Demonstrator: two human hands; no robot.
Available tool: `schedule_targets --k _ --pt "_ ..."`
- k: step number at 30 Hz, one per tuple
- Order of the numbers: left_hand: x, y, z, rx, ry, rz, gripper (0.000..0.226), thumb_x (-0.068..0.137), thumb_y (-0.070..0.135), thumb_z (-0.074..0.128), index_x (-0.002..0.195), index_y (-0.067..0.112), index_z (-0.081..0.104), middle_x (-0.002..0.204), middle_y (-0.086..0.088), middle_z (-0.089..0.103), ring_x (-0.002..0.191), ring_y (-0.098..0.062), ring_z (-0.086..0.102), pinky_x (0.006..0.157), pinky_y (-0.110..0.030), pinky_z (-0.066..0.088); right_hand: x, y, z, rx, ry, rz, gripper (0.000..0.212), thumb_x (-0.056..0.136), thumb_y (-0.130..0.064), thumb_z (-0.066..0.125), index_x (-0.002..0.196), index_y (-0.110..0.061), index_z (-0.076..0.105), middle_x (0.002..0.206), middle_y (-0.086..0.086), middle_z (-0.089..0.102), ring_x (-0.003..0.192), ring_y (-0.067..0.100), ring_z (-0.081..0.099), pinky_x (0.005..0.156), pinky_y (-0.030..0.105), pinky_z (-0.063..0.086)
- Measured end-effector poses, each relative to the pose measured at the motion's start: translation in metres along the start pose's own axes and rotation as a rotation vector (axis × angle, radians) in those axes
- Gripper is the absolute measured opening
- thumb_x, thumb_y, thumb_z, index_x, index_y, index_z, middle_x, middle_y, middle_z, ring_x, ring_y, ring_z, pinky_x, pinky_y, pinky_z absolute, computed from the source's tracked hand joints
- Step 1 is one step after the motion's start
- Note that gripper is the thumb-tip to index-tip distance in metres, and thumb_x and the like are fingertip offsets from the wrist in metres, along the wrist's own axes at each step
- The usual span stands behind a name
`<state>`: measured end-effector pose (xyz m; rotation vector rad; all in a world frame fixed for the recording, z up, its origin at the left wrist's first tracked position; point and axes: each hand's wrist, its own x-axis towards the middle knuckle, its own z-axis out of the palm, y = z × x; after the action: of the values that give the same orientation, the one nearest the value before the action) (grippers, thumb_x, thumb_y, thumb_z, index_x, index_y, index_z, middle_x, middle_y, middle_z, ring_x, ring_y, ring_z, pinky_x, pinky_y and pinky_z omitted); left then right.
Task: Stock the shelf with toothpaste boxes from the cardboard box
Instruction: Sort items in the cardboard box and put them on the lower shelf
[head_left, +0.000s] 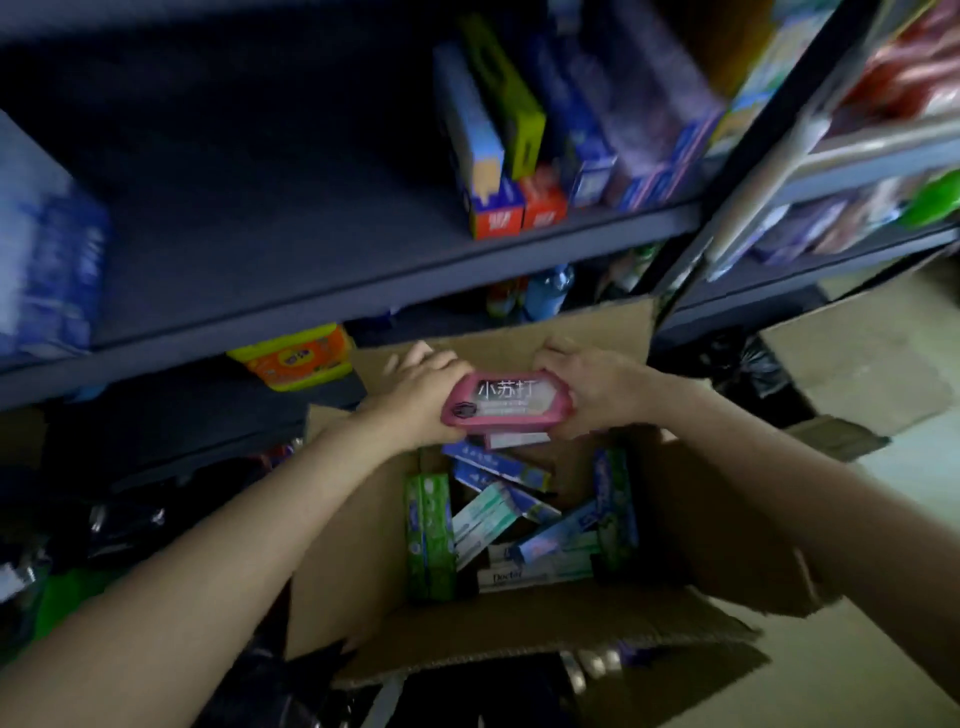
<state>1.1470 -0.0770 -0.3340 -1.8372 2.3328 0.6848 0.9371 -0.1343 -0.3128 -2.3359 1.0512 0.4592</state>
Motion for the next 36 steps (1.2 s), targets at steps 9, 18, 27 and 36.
schedule_targets --k 9,18,27,36 --pt "-0.05 0.058 -0.203 0.417 0.797 0.377 0.043 0.058 0.051 0.056 0.081 0.015 0.055 0.081 -0.002 0.052 0.079 -0.02 0.039 0.066 -0.031 0.026 -0.108 -0.054 -0.173 -0.632 0.641 0.02 0.072 0.043 -0.069 0.073 0.096 -0.021 0.069 0.089 0.004 0.062 0.082 0.024 0.046 0.06 0.031 0.05" --pt "-0.027 0.112 -0.348 0.383 1.126 0.296 0.058 0.059 0.024 0.08 0.11 0.008 0.058 0.107 -0.01 0.057 0.102 -0.026 0.044 0.084 -0.039 0.039 -0.129 -0.069 -0.298 -0.211 1.142 0.167 0.048 0.084 -0.01 0.062 0.127 -0.009 0.041 0.127 0.012 0.041 0.099 0.04 0.054 0.068 0.041 0.043" --pt "0.014 0.091 -0.362 0.332 1.139 0.075 0.039 0.071 0.01 0.067 0.109 0.005 0.061 0.112 -0.009 0.059 0.107 -0.032 0.054 0.093 -0.045 0.041 -0.061 -0.01 -0.374 0.067 1.264 0.337 0.055 0.084 0.005 0.056 0.133 -0.006 0.033 0.132 0.02 0.033 0.103 0.051 0.05 0.082 0.052 0.045" --pt "0.036 0.074 -0.376 0.273 1.064 -0.032 0.036 0.082 0.015 0.057 0.117 0.006 0.057 0.118 -0.008 0.054 0.115 -0.028 0.047 0.1 -0.042 0.032 -0.011 0.012 -0.385 -0.272 1.024 0.359 0.07 0.081 0.018 0.046 0.14 -0.01 0.023 0.148 0.021 0.015 0.1 0.046 0.058 0.061 0.039 0.04"
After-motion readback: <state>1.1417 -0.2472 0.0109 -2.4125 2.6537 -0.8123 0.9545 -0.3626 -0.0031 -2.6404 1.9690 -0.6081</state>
